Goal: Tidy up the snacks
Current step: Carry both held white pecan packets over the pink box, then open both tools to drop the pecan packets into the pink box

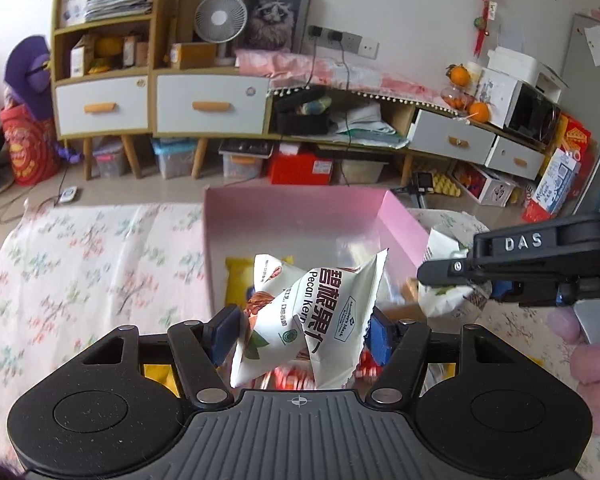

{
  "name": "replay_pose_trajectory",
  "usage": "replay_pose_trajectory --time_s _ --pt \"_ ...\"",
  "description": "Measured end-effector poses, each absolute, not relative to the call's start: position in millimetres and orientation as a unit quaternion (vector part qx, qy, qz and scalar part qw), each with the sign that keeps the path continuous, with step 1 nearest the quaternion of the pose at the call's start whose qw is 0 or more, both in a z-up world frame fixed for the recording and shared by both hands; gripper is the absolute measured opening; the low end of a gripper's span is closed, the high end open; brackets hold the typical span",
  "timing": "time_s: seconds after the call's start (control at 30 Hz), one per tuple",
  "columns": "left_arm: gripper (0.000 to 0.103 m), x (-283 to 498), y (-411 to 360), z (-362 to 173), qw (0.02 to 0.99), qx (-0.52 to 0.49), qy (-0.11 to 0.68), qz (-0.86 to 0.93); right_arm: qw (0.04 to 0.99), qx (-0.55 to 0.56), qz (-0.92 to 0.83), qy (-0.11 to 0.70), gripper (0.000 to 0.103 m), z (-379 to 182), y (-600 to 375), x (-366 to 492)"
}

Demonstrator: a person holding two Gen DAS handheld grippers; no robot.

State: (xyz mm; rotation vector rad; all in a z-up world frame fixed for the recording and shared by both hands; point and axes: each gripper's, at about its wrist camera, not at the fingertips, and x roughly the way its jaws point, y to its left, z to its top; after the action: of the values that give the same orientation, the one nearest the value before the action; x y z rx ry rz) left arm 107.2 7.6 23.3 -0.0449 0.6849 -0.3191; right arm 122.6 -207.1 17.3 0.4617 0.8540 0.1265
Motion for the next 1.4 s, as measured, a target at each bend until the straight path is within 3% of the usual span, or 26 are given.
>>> replay_pose_trajectory --time_s 0.9,1.0,1.07,1.1,1.4 --pt "0.067 212 -45 -11 0.931 0.025 0.33 -0.153 0.908 0.143 0.053 0.39 0.034 1 -211 203" --pt "0.075 217 -47 -13 0.929 0.03 0.333 -0.155 0.909 0.146 0.054 0.387 0.039 1 -212 205" --pt "0.092 216 -48 -13 0.932 0.029 0.33 -0.15 0.909 0.156 0.051 0.383 0.06 1 -214 205" --pt "0.093 214 -47 -12 0.934 0.026 0.323 -0.15 0.91 0.161 0.051 0.379 0.071 2 -214 203" --pt "0.097 199 -46 0 0.934 0.027 0.321 -0.154 0.914 0.155 0.052 0.372 0.076 12 -217 195"
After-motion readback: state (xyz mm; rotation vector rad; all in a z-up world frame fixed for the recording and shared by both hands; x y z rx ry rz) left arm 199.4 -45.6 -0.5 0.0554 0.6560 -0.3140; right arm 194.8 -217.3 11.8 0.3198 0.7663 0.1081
